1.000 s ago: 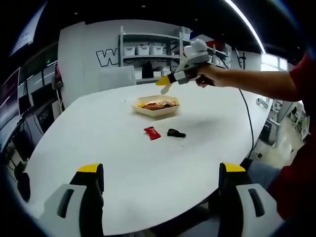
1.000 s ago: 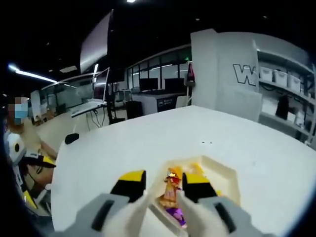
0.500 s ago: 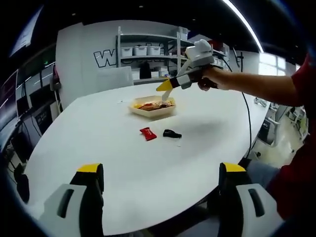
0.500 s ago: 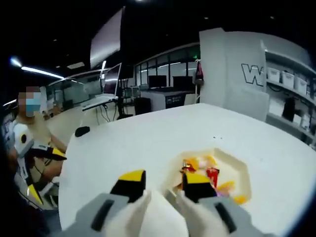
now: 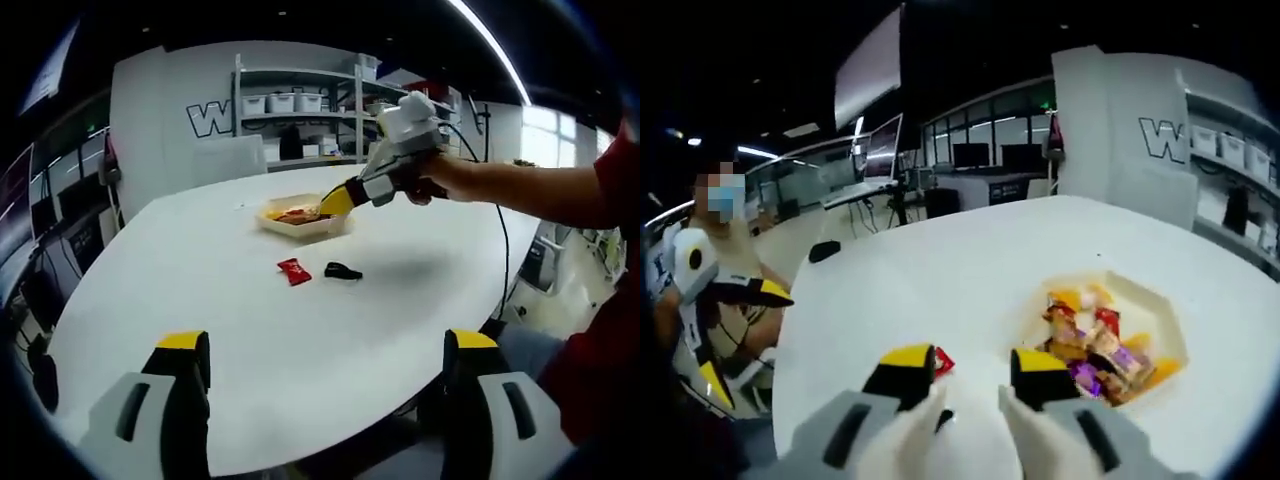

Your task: Place the target food into the container with the food tongs after gripping and lifting it, then release it inside without dropping or visibly crushing the food.

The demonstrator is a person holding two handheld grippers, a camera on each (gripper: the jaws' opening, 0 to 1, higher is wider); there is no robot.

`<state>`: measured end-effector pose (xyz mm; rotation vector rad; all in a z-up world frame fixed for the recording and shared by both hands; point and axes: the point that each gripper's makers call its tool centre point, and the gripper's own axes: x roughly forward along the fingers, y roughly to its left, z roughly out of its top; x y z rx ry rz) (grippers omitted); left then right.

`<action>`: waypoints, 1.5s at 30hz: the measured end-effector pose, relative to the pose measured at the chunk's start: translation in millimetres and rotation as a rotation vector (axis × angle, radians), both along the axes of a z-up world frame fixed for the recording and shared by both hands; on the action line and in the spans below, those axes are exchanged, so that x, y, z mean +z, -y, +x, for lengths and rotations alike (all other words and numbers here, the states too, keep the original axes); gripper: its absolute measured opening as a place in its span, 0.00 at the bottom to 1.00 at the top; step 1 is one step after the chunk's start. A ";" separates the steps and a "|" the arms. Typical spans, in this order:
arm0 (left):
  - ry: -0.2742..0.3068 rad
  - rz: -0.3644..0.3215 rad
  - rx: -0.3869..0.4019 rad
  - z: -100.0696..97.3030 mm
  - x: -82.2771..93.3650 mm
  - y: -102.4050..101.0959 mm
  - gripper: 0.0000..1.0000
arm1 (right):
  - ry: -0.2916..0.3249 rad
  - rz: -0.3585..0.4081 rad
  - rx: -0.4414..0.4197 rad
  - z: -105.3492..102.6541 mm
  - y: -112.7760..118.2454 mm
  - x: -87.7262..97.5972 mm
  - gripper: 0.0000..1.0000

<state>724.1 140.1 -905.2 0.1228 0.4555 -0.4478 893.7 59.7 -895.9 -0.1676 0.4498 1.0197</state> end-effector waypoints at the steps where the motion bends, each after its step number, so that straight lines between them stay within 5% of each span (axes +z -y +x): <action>1: -0.002 0.004 -0.003 -0.2 -0.7 0.5 0.94 | -0.002 -0.004 0.005 -4.6 -2.1 -3.7 0.24; 21: -0.005 0.016 -0.018 -1.4 1.0 4.1 0.94 | -0.033 -0.026 0.035 -28.4 -16.4 -30.6 0.24; 34: -0.010 0.016 -0.011 -3.4 -1.3 1.0 0.94 | 0.073 -0.109 0.076 -28.6 -23.6 -39.2 0.23; 45: -0.014 0.020 -0.012 -3.2 -3.7 1.2 0.93 | 0.064 -0.123 0.075 -27.9 -21.2 -39.8 0.16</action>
